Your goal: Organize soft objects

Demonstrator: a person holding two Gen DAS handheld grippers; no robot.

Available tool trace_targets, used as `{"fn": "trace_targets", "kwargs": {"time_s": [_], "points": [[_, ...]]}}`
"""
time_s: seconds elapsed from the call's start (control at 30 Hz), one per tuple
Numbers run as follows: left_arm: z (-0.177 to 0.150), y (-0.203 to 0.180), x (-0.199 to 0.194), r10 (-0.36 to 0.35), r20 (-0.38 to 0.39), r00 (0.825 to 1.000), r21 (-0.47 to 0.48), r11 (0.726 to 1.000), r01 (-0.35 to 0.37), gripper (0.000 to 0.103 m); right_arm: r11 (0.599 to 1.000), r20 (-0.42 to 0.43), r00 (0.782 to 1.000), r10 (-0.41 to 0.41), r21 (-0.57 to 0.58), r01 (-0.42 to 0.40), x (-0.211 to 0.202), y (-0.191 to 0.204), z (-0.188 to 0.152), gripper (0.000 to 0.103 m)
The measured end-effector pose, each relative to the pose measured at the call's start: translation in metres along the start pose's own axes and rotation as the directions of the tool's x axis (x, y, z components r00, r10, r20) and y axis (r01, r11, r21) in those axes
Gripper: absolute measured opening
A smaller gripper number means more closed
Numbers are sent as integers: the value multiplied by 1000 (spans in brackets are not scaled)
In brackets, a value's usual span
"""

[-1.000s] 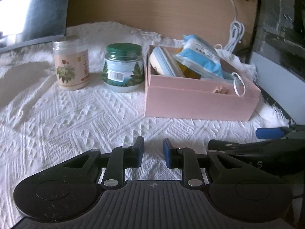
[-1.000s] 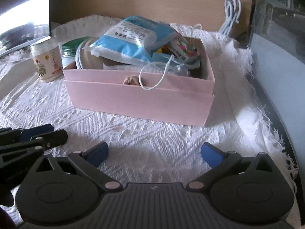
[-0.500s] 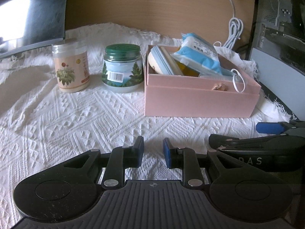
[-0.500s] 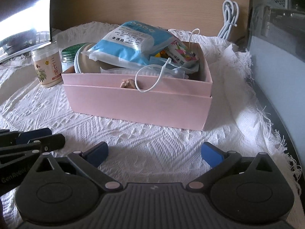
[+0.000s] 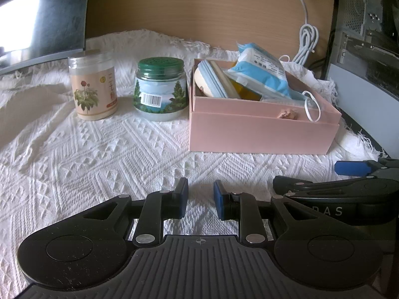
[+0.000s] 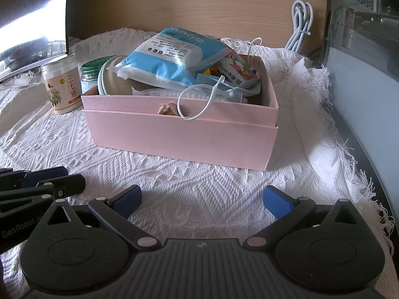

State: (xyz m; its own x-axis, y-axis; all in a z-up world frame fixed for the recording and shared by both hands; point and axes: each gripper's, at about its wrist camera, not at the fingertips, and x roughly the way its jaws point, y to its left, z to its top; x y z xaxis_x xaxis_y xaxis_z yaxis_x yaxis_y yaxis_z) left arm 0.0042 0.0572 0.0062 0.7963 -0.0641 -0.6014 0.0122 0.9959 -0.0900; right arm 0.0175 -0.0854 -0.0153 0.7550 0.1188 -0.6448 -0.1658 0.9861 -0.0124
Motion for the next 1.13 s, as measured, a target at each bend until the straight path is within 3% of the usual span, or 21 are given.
{"fn": "trace_targets", "kwargs": {"time_s": [1.13], "points": [[0,-1,0,5,-1,1000,6,1000,-5,25,1000,0,1000,0,-1,0,0,0,0,103]]}}
